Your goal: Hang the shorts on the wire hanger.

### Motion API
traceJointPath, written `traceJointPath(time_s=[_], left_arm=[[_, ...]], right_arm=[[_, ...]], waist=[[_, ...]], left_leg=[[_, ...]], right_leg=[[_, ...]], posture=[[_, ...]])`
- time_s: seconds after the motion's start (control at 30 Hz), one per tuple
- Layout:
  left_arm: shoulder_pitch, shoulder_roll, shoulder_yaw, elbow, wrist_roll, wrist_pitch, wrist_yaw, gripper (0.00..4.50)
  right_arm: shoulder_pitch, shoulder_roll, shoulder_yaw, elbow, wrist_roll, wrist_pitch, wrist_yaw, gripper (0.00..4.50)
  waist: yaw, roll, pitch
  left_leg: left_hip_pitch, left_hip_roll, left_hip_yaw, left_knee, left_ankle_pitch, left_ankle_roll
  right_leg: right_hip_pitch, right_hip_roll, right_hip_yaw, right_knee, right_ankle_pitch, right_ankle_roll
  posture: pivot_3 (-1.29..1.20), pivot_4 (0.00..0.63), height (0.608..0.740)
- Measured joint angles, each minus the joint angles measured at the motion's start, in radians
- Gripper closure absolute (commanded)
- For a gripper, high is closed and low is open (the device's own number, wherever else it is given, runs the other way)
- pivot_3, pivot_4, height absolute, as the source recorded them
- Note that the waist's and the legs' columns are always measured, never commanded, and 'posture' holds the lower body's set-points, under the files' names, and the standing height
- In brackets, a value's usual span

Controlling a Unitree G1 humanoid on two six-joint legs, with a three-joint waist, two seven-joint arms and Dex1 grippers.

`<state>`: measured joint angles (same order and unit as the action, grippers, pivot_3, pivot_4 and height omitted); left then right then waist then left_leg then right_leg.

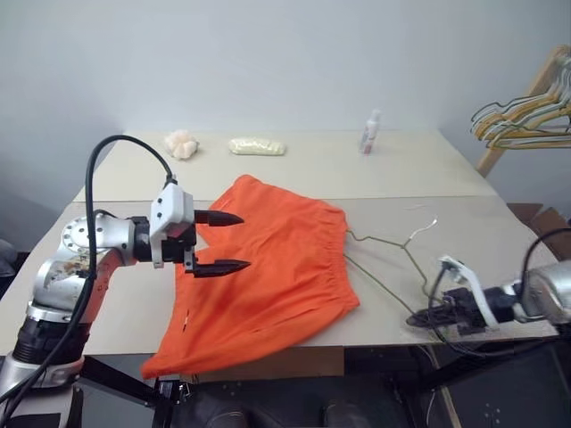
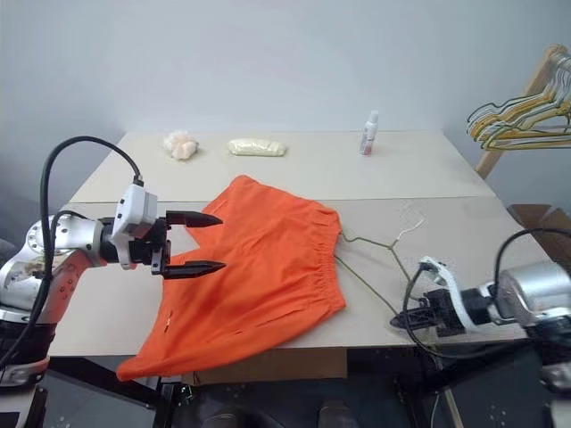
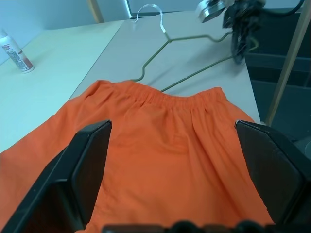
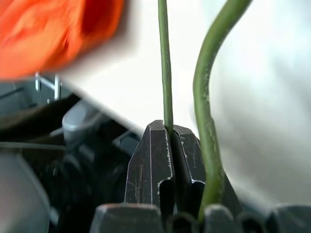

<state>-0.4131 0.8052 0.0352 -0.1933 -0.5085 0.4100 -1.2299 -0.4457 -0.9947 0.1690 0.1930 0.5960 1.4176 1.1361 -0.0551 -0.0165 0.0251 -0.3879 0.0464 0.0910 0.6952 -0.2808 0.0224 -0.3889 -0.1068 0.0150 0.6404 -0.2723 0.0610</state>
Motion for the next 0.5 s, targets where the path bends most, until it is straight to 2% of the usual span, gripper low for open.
traceJointPath(time_s=[0.27, 0.43, 0.5], left_arm=[[0.001, 0.016, 0.002, -0.001, 0.001, -0.018, -0.002, 0.11], [0.0, 0.018, 0.001, -0.005, 0.002, -0.027, -0.001, 0.11], [0.0, 0.019, 0.001, -0.005, 0.005, -0.031, -0.001, 0.11]], right_arm=[[-0.015, -0.033, 0.063, -0.048, 0.033, -0.039, 0.124, 4.5], [-0.103, 0.111, 0.067, 0.115, -0.015, -0.041, 0.041, 4.5], [-0.113, 0.135, 0.067, 0.149, -0.024, -0.041, 0.03, 4.5]], waist=[[0.02, 0.0, 0.0], [0.009, -0.001, -0.001], [0.012, -0.001, -0.001]], left_leg=[[0.001, 0.0, 0.0, 0.001, 0.0, 0.0], [0.002, 0.0, 0.001, 0.0, 0.0, 0.0], [0.0, 0.0, 0.001, 0.0, 0.0, 0.0]], right_leg=[[0.002, 0.0, -0.001, 0.0, 0.0, 0.0], [0.001, 0.0, 0.0, 0.001, 0.0, 0.0], [0.0, 0.0, -0.001, 0.0, 0.0, 0.0]], posture=[[-0.02, 0.002, 0.74], [-0.02, 0.0, 0.74], [-0.01, 0.0, 0.74]])
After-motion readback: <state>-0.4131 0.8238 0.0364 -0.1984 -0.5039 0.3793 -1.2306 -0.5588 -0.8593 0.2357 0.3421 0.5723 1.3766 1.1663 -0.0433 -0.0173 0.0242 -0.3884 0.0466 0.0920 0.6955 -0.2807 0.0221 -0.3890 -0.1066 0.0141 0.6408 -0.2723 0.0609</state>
